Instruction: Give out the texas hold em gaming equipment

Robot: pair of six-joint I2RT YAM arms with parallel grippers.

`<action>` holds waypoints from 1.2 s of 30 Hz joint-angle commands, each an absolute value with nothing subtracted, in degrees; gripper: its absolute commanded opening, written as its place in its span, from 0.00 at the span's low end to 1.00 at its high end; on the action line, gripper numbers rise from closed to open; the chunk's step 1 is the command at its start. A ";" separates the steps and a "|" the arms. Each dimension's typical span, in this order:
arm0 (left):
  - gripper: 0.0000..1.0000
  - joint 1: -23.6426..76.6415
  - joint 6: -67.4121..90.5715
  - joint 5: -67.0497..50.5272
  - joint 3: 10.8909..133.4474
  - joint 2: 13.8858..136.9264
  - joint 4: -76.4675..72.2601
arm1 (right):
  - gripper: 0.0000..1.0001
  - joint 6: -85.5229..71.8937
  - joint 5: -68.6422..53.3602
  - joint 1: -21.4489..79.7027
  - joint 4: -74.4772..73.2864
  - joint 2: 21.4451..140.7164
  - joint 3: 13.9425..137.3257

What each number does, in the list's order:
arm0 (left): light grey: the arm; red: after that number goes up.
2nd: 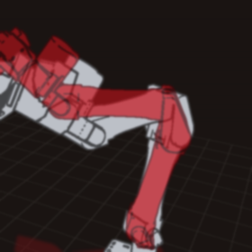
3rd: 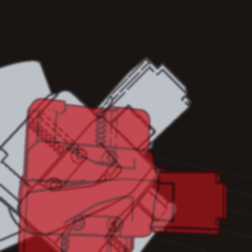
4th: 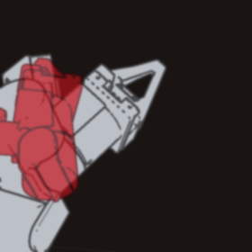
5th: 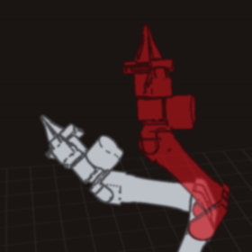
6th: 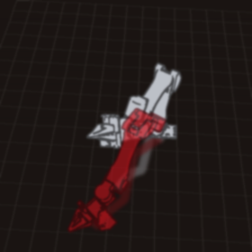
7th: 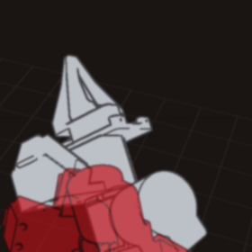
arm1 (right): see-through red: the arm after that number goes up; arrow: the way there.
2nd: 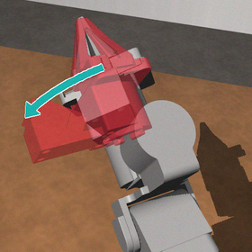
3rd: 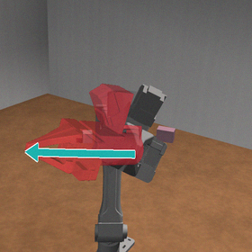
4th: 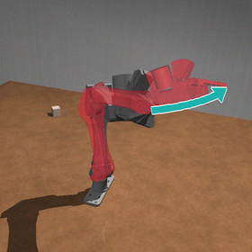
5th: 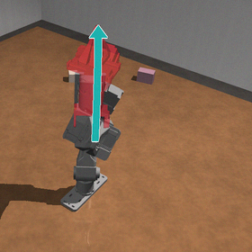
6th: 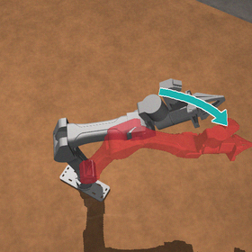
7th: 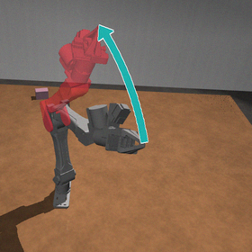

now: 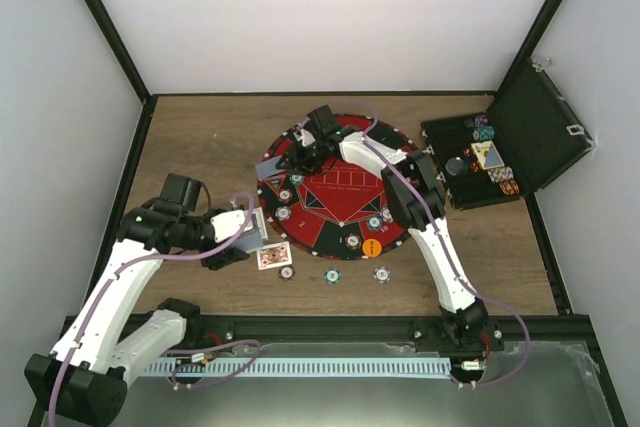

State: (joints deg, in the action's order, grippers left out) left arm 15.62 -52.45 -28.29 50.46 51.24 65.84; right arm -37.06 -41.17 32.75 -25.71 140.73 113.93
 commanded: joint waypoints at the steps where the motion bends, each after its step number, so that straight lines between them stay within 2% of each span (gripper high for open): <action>1: 0.04 15.38 -51.53 -32.23 53.14 52.31 65.29 | 0.58 -33.06 -37.52 32.56 -31.28 135.25 115.77; 2: 0.04 15.38 -51.52 -32.26 53.51 52.76 65.24 | 0.61 -32.52 -36.31 32.53 -32.04 134.01 115.38; 5: 0.04 15.38 -51.84 -32.00 54.25 53.80 65.21 | 0.64 -31.39 -33.66 32.54 -33.65 129.42 113.10; 11: 0.04 15.38 -52.38 -31.85 54.62 53.90 64.26 | 0.74 -35.39 -38.44 33.84 -22.46 115.12 97.07; 22: 0.04 15.38 -52.42 -32.51 54.74 54.92 63.22 | 0.80 -45.20 -44.99 42.39 -3.32 95.14 71.21; 28: 0.04 15.38 -52.51 -32.60 55.05 55.10 62.84 | 0.83 -48.30 -43.33 47.43 0.39 92.28 65.69; 36: 0.04 15.38 -52.64 -32.38 55.26 55.05 62.99 | 0.83 -50.54 -44.31 51.72 4.49 96.50 66.42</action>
